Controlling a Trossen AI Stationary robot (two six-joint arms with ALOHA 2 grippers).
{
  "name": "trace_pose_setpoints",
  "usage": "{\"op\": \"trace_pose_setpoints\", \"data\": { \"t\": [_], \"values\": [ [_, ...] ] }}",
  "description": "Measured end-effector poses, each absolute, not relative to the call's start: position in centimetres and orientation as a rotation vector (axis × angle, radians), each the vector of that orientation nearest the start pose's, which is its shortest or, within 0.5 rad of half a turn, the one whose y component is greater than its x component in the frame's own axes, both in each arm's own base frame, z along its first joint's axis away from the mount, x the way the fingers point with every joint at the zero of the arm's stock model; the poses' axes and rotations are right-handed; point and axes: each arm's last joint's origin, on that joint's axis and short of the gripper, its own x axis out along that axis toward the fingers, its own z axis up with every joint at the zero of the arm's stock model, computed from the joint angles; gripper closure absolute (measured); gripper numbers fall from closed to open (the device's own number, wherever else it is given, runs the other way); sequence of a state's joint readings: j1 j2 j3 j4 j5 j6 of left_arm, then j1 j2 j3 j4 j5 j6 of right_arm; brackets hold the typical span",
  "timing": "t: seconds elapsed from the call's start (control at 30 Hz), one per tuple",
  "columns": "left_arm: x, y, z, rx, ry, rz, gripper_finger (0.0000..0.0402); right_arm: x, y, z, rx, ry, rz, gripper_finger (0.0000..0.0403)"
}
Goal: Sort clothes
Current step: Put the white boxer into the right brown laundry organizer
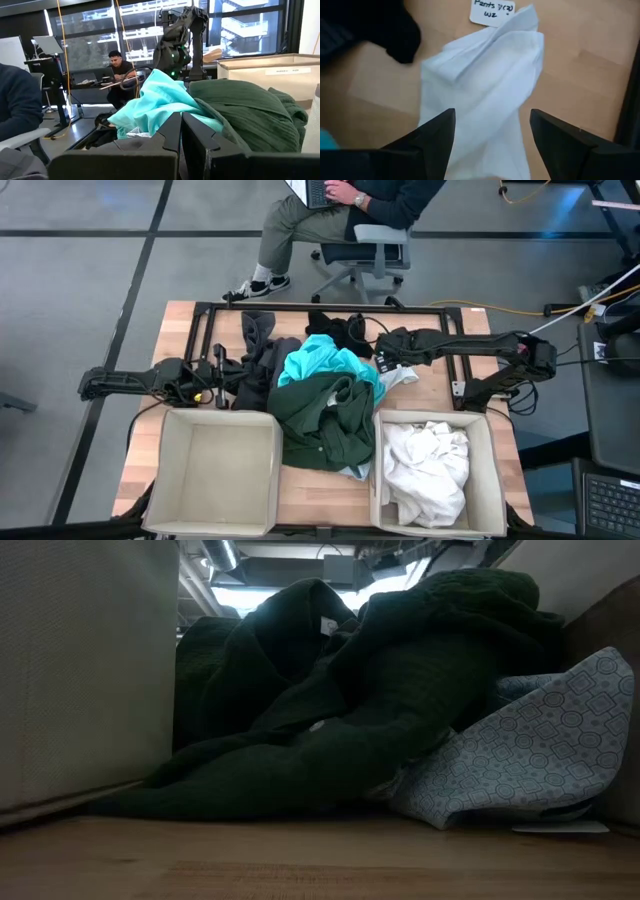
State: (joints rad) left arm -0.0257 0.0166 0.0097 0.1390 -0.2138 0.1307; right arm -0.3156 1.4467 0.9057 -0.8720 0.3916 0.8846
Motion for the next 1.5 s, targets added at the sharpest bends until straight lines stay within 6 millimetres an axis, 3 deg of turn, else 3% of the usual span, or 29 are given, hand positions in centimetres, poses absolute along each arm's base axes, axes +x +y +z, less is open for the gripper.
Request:
{"op": "trace_pose_setpoints", "data": {
  "t": [0.4,0.7,0.83,1.1,1.17,1.3,1.5],
  "values": [
    [9.7,0.4,17.9,0.114,-0.117,0.196,0.0396,20.4,-10.2,15.5,0.656,1.002,-1.289,0.0143],
    [9.7,0.4,17.8,0.118,-0.115,0.196,0.0396,20.3,-10.0,13.4,0.682,0.953,-1.188,0.0151],
    [9.7,0.4,17.8,0.119,-0.109,0.196,0.0396,20.1,-9.8,13.1,0.674,0.978,-1.173,0.0206],
    [9.7,0.4,17.7,0.100,-0.102,0.194,0.0396,20.0,-9.7,13.0,0.601,1.044,-1.112,0.0381],
    [9.7,0.4,17.6,0.095,-0.090,0.193,0.0396,20.0,-9.7,13.0,0.585,1.054,-1.102,0.0387],
    [9.7,0.4,17.4,0.094,-0.076,0.193,0.0396,20.1,-9.8,13.5,0.580,1.089,-1.104,0.0358],
    [9.7,0.4,17.4,0.094,-0.074,0.192,0.0396,21.6,-10.0,17.0,0.474,1.115,-1.096,0.0384]
  ]
}}
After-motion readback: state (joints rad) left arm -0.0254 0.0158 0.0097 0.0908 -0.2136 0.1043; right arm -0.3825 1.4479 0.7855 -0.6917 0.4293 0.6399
